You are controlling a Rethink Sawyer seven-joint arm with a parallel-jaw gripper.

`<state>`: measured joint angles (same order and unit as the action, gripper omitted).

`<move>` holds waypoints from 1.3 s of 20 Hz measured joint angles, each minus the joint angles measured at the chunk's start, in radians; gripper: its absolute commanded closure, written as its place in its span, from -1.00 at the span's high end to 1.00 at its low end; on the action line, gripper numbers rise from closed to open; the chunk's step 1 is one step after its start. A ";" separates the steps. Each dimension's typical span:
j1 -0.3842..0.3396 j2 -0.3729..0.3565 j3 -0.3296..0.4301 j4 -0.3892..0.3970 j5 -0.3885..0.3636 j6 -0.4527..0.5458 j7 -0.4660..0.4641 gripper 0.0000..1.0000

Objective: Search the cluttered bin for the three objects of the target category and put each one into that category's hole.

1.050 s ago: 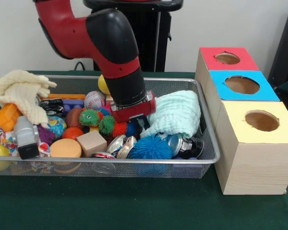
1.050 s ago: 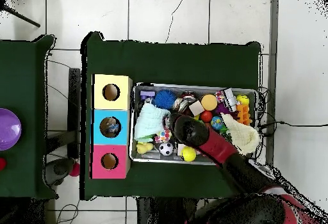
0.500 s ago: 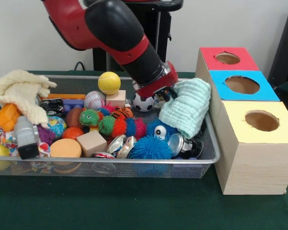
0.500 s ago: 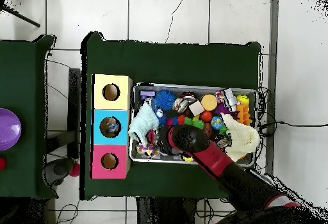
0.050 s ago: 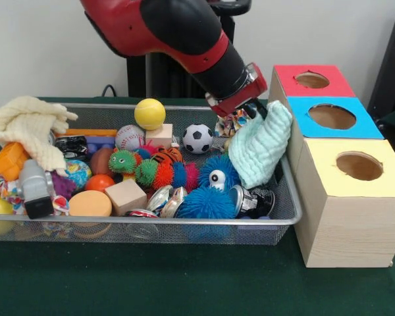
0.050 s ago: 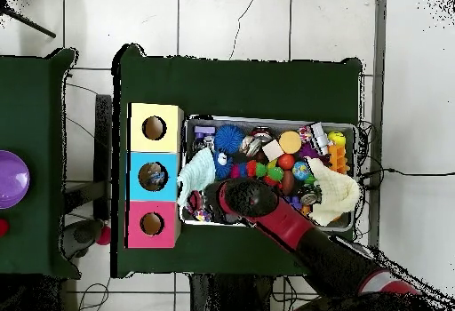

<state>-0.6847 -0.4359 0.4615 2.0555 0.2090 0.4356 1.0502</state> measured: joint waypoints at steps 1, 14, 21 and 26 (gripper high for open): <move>0.019 -0.005 -0.014 -0.003 -0.010 -0.001 0.000 -1.00; 0.164 -0.039 -0.165 -0.058 -0.174 -0.315 0.000 -1.00; 0.162 -0.065 -0.182 -0.067 -0.243 -0.419 0.000 -1.00; 0.106 -0.073 -0.152 -0.067 -0.281 -0.455 0.000 -1.00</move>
<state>-0.5790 -0.5089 0.3091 1.9885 -0.0718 -0.0189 1.0502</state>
